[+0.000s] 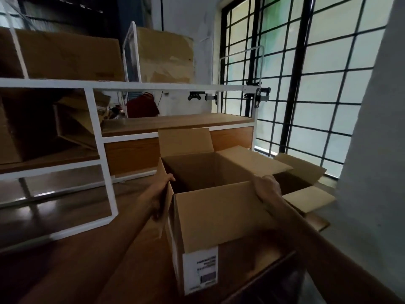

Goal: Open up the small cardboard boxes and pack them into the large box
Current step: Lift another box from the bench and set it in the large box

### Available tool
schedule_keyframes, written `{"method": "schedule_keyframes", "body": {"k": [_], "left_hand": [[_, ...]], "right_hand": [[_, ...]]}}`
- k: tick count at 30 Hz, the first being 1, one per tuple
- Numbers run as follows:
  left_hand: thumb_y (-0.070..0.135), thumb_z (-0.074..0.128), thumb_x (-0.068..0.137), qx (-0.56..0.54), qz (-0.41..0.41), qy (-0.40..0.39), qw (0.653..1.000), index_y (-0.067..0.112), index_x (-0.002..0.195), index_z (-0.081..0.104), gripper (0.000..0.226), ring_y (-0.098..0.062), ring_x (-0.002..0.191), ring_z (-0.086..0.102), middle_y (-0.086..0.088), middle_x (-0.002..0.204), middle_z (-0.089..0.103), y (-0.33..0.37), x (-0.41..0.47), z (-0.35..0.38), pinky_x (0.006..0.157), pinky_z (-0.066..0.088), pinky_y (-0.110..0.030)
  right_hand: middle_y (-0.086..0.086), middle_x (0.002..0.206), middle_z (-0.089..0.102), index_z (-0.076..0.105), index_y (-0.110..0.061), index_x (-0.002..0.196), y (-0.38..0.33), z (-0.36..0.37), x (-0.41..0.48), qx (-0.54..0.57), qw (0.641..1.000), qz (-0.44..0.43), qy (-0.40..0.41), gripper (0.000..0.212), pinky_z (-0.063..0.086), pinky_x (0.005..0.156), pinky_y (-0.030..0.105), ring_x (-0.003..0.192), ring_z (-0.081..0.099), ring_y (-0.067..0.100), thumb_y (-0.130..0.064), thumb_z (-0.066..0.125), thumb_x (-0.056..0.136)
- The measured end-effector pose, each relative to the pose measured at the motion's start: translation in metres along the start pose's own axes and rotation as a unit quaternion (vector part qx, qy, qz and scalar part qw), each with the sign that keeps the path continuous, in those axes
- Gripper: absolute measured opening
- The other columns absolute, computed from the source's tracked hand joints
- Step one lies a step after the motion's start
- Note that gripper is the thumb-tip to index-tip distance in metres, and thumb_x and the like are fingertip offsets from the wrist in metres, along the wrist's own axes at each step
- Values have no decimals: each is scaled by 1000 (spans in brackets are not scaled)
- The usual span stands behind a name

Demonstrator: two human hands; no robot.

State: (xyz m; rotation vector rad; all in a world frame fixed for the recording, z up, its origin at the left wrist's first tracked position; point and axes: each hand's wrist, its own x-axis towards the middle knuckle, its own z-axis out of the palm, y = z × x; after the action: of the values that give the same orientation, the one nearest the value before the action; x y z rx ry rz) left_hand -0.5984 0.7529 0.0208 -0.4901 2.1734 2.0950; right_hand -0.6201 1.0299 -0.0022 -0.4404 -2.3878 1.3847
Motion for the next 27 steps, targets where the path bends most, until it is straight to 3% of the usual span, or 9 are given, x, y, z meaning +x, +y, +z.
{"method": "schedule_keyframes", "body": {"k": [3, 6, 8, 10, 13, 17, 21, 27], "left_hand": [[33, 55, 95, -24, -10, -26, 999, 6, 139, 43, 52, -28, 82, 46, -14, 105, 51, -8, -38, -27, 65, 36, -35], [32, 55, 97, -41, 21, -51, 998, 7, 146, 36, 59, -32, 111, 49, -16, 138, 46, -5, -76, -51, 81, 36, -32], [32, 55, 97, -41, 34, -84, 995, 8, 146, 35, 58, -31, 103, 52, -16, 136, 46, -3, -102, -66, 73, 39, -32], [34, 55, 97, -31, 30, -110, 993, 10, 148, 33, 61, -34, 109, 50, -18, 140, 43, -2, -121, -79, 70, 36, -34], [32, 57, 94, -9, 50, -102, 994, 7, 144, 38, 59, -37, 115, 47, -20, 135, 47, 0, -145, -99, 76, 35, -36], [19, 53, 96, -48, 102, -112, 987, 4, 139, 43, 46, -24, 80, 49, -18, 120, 56, -2, -181, -125, 60, 38, -32], [26, 54, 96, -86, 94, -129, 983, 7, 134, 47, 43, -21, 74, 46, -5, 90, 50, -8, -228, -154, 57, 32, -33], [40, 55, 92, -91, 66, -136, 984, 15, 108, 55, 30, -27, 84, 49, -8, 95, 50, -17, -284, -203, 89, 35, -40]], "right_hand": [[18, 112, 64, 65, -5, 107, -11, 1, -55, -17, 999, -2, 37, 36, 43, 92, 38, 100, 58, 34, -33, 44, 99], [24, 123, 64, 67, 1, 111, -18, 0, -103, -30, 996, 14, 78, 41, 38, 94, 38, 114, 57, 39, -31, 43, 100], [26, 124, 62, 64, 5, 114, -24, -6, -132, -29, 993, 47, 107, 40, 38, 95, 38, 117, 56, 40, -27, 44, 99], [28, 124, 62, 63, 7, 115, -30, -15, -158, -16, 988, 72, 134, 38, 38, 99, 41, 117, 56, 42, -23, 45, 98], [26, 118, 65, 65, 2, 111, -41, -28, -196, -9, 988, 54, 141, 41, 43, 99, 48, 110, 58, 43, -28, 44, 93], [23, 114, 66, 63, 1, 111, -58, -41, -240, 6, 985, 39, 166, 41, 48, 91, 46, 104, 60, 42, -29, 44, 92], [28, 118, 63, 61, 6, 113, -72, -44, -290, 29, 980, 35, 192, 36, 46, 97, 53, 110, 59, 45, -22, 44, 98], [21, 117, 63, 61, 2, 113, -63, -35, -363, 94, 970, 79, 210, 40, 44, 99, 54, 108, 58, 41, -32, 45, 100]]}}
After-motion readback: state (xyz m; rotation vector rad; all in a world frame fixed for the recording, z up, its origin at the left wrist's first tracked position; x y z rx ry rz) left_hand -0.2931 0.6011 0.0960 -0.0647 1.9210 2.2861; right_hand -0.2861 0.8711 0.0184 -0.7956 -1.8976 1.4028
